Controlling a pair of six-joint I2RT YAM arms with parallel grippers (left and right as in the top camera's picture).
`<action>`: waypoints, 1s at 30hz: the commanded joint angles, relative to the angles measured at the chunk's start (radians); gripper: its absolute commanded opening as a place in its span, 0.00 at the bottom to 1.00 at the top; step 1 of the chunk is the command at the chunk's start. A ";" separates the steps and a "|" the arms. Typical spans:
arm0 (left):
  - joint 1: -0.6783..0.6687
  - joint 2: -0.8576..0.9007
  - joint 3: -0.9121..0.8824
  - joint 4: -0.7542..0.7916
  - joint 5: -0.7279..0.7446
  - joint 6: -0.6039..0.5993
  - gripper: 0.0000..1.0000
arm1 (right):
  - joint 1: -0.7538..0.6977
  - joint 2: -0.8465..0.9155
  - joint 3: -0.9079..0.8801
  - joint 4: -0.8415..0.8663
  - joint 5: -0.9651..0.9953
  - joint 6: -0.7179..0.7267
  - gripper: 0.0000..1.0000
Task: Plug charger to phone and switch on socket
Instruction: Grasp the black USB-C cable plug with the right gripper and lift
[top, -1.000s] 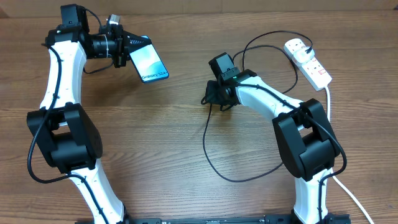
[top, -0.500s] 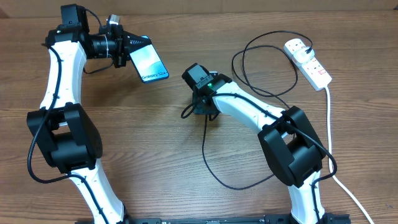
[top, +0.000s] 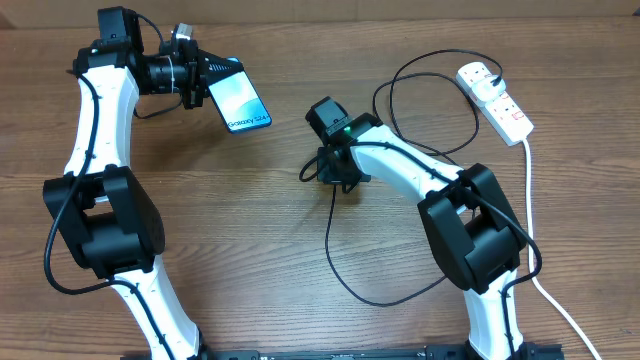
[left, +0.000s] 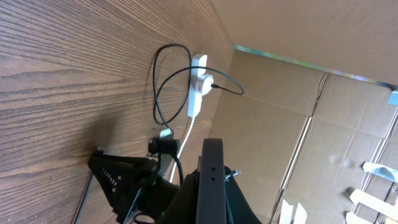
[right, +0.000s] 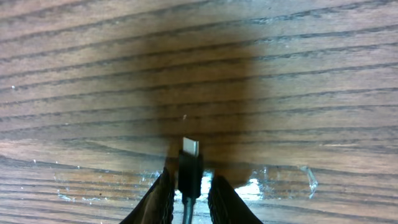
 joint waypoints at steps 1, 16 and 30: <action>-0.002 -0.034 0.019 -0.002 0.054 0.016 0.04 | -0.041 0.018 0.005 -0.003 -0.053 0.015 0.20; -0.002 -0.034 0.019 -0.002 0.053 0.016 0.04 | -0.059 0.027 0.005 0.006 -0.093 0.027 0.20; -0.002 -0.034 0.019 -0.002 0.053 0.016 0.04 | -0.034 0.027 0.024 0.005 -0.020 0.031 0.04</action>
